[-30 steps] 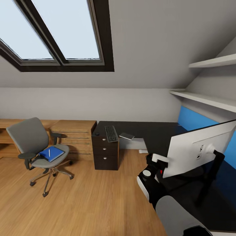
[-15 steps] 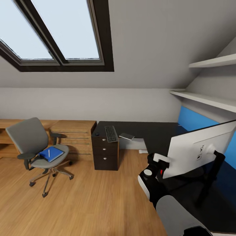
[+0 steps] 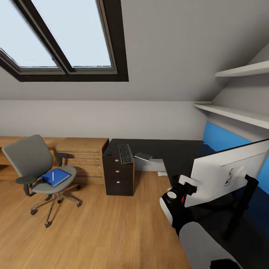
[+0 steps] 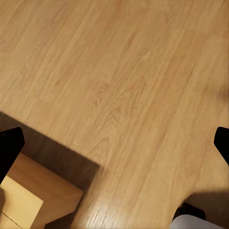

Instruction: In the bedroom, organize the workspace by keeping the computer under the desk, ensuring the monitor is on the desk, placing the keyboard on the desk next to the monitor, placing the mouse on the desk next to the keyboard, moving the folder from the swivel chair onto the desk next to the mouse, stacking the notebook on top of the folder with the pen on top of the notebook, and positioning the swivel chair next to the desk.

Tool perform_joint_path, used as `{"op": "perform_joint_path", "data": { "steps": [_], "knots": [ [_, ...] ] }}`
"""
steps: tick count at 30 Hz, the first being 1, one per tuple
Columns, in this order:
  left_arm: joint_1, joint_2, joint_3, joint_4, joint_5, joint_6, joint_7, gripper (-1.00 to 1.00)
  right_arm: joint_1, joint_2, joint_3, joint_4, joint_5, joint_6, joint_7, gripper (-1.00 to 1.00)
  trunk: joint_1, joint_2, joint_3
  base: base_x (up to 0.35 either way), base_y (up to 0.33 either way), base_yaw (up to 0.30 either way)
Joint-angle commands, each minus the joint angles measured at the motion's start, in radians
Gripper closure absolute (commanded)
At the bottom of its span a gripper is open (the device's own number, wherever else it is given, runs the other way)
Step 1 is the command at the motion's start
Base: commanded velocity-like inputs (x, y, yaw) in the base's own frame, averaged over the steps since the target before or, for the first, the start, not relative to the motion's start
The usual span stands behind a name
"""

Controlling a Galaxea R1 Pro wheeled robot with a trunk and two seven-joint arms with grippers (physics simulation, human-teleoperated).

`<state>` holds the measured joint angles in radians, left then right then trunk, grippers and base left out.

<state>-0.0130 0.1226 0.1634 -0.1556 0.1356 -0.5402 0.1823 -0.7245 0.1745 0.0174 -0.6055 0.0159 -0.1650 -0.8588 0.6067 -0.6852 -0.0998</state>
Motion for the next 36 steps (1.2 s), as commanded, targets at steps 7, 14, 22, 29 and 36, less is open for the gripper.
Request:
{"op": "perform_joint_path", "data": {
  "steps": [7, 14, 22, 29, 36],
  "knots": [
    [-0.001, 0.000, -0.004, 0.001, 0.010, -0.003, -0.001, -1.00, -0.001, -0.009, -0.031, -0.015, 0.002, 0.000, -0.005, -1.00, 0.000, -0.001, -0.002, 0.001, 0.000, 0.000],
    [-0.001, 0.000, -0.004, 0.001, 0.010, -0.003, -0.002, -1.00, -0.002, -0.032, -0.065, -0.018, 0.001, 0.003, -0.005, -1.00, 0.000, -0.001, -0.002, 0.000, 0.000, 0.000],
    [-0.001, 0.000, -0.004, 0.001, 0.010, -0.003, -0.001, -1.00, -0.003, -0.038, -0.076, -0.020, 0.001, 0.003, -0.005, -1.00, 0.000, -0.001, -0.002, 0.000, 0.000, 0.000],
    [-0.001, 0.000, -0.004, 0.003, 0.010, -0.003, -0.001, -1.00, -0.003, -0.042, -0.077, -0.022, 0.001, 0.004, -0.005, -1.00, 0.000, -0.001, -0.002, 0.047, -0.071, 0.000],
    [-0.001, 0.001, -0.004, 0.017, 0.010, -0.004, -0.001, -1.00, -0.003, -0.049, -0.077, -0.022, 0.001, 0.004, -0.005, -1.00, 0.000, -0.001, -0.002, 0.082, -0.160, 0.000]
  ]
}}
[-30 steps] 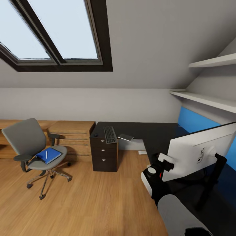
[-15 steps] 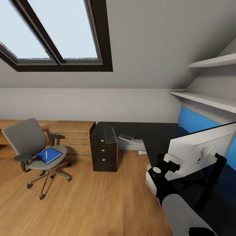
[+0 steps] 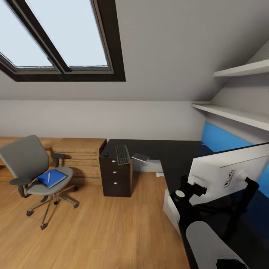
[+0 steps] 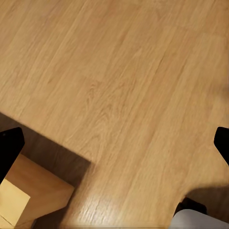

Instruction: In the bedroom, organize the workspace by keeping the computer under the desk, ensuring the monitor is on the desk, placing the keyboard on the desk next to the monitor, placing the mouse on the desk next to the keyboard, moving the folder from the swivel chair onto the desk next to the mouse, stacking the notebook on top of the folder with the pen on top of the notebook, and positioning the swivel chair next to the desk.

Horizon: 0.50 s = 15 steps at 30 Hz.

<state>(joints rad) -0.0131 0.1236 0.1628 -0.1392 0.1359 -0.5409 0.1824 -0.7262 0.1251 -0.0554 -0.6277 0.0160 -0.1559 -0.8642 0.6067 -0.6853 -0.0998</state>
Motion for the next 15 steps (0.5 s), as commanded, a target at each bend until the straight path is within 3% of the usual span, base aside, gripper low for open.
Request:
{"op": "perform_joint_path", "data": {
  "steps": [1, 7, 15],
  "knots": [
    [-0.001, 0.000, -0.003, 0.001, 0.010, -0.004, -0.001, -1.00, -0.001, 0.001, -0.004, 0.001, 0.001, -0.005, 0.001, -1.00, 0.000, -0.001, -0.002, 0.007, -0.017, 0.000],
    [-0.001, 0.000, -0.004, 0.001, 0.010, -0.004, -0.001, -1.00, -0.001, 0.001, -0.004, 0.002, 0.000, -0.005, 0.001, -1.00, 0.000, -0.001, -0.002, -0.053, -0.026, 0.000],
    [-0.001, 0.000, -0.004, 0.001, 0.010, -0.004, -0.001, -1.00, -0.001, 0.001, -0.004, 0.002, -0.001, -0.005, 0.001, -1.00, 0.000, -0.001, -0.002, -0.280, -0.106, 0.000]
  ]
}}
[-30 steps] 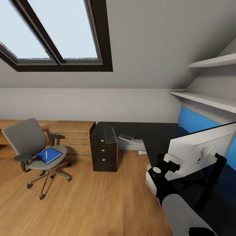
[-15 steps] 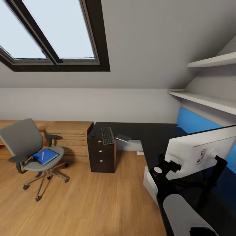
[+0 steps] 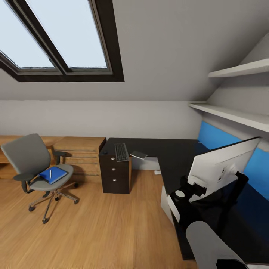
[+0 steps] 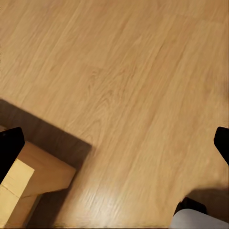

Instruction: In the bedroom, organize the workspace by keeping the computer under the desk, ensuring the monitor is on the desk, placing the keyboard on the desk next to the monitor, placing the mouse on the desk next to the keyboard, moving the folder from the swivel chair onto the desk next to the mouse, stacking the notebook on top of the folder with the pen on top of the notebook, and positioning the swivel chair next to the desk.

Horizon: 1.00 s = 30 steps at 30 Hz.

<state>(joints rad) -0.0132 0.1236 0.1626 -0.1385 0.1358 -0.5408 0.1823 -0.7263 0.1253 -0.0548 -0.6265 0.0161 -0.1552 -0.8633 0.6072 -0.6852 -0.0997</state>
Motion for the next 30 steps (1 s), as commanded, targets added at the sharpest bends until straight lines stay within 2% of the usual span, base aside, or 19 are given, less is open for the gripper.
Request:
{"op": "perform_joint_path", "data": {
  "steps": [1, 15, 30],
  "knots": [
    [-0.001, 0.000, -0.003, 0.000, 0.010, -0.004, -0.001, -1.00, -0.001, 0.001, -0.005, 0.001, -0.001, -0.006, 0.000, -1.00, 0.000, -0.001, -0.002, -0.312, -0.149, 0.000],
    [-0.001, 0.001, -0.003, 0.000, 0.010, -0.004, -0.001, -1.00, -0.001, 0.002, -0.005, 0.001, -0.001, -0.006, 0.000, -1.00, 0.000, -0.001, -0.002, -0.273, -0.217, 0.000],
    [-0.001, 0.001, -0.002, 0.000, 0.010, -0.005, -0.001, -1.00, -0.001, 0.002, -0.005, 0.001, -0.002, -0.006, 0.001, -1.00, 0.000, -0.001, -0.002, -0.186, -0.238, 0.000]
  ]
}}
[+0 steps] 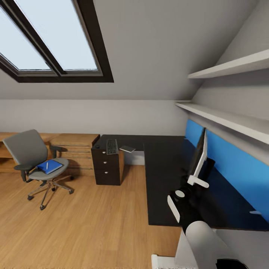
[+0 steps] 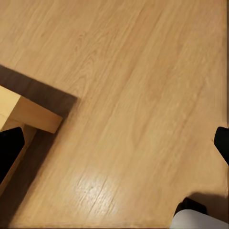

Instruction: In the bedroom, organize the workspace by keeping the computer under the desk, ensuring the monitor is on the desk, placing the keyboard on the desk next to the monitor, placing the mouse on the desk next to the keyboard, moving the folder from the swivel chair onto the desk next to the mouse, stacking the notebook on top of the folder with the pen on top of the notebook, and positioning the swivel chair next to the desk.

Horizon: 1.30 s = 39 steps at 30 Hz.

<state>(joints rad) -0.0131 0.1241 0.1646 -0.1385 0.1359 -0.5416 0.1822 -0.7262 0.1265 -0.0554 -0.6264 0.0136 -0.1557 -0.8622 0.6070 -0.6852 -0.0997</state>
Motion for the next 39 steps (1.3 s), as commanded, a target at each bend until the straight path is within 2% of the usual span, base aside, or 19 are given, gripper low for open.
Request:
{"op": "perform_joint_path", "data": {
  "steps": [1, 15, 39],
  "knots": [
    [-0.001, 0.000, -0.003, 0.000, 0.010, -0.004, -0.001, -1.00, -0.001, 0.001, -0.004, 0.001, 0.000, -0.005, 0.000, -1.00, 0.000, -0.001, -0.002, -0.179, -0.236, 0.000],
    [-0.001, 0.000, -0.004, 0.000, 0.010, -0.004, -0.001, -1.00, -0.001, 0.002, -0.003, 0.002, 0.000, -0.005, 0.002, -1.00, 0.000, -0.001, -0.002, -0.178, -0.181, 0.000],
    [-0.001, 0.001, -0.004, 0.000, 0.011, -0.005, -0.001, -1.00, -0.001, 0.004, 0.004, 0.002, 0.000, -0.005, 0.004, -1.00, 0.000, -0.001, -0.002, -0.207, -0.008, 0.000]
  ]
}}
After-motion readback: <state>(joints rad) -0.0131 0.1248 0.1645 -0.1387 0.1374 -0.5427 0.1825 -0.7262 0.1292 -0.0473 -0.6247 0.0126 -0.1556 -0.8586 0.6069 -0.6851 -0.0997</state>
